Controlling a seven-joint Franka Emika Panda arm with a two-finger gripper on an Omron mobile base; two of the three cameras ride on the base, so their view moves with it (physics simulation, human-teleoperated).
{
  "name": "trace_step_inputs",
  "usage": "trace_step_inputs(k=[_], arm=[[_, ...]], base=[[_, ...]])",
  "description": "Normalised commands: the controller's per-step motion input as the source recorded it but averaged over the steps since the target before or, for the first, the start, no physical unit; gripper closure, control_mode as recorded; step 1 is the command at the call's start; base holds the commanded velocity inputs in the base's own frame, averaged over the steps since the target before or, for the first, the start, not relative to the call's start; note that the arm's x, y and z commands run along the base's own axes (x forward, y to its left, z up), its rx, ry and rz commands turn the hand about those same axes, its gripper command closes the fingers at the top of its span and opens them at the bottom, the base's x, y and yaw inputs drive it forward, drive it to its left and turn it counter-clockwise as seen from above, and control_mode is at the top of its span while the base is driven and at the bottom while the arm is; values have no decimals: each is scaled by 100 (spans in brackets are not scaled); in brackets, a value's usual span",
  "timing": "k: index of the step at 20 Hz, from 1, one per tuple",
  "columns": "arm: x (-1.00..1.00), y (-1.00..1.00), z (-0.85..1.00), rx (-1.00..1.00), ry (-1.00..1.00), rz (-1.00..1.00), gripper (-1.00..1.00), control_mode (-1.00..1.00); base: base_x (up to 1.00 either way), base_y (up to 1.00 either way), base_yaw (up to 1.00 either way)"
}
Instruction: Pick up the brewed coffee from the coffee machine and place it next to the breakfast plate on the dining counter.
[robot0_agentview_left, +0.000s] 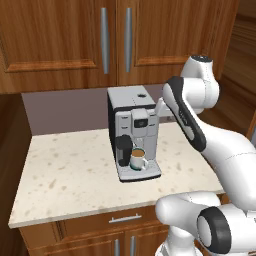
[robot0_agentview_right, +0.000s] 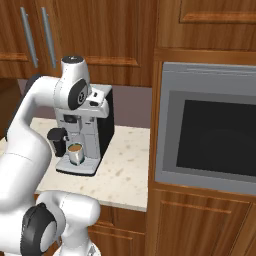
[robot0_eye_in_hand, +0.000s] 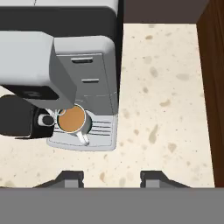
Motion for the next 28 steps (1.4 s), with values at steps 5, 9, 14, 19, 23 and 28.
trace_step_inputs(k=[5, 9, 14, 19, 23, 28], arm=[[-9, 0, -17, 0, 0, 5, -100, -100], [-40, 22, -32, 0, -6, 20, -100, -100], [-33, 29, -40, 0, -10, 18, -100, -100], [-49, 25, -45, 0, -20, 19, -100, -100], [-30, 19, -47, 0, -26, 15, -100, -100], [-6, 9, -43, 0, -7, 5, -100, -100]], base=[[0, 0, 0], [0, 0, 0], [0, 0, 0], [0, 0, 0], [0, 0, 0], [0, 0, 0]])
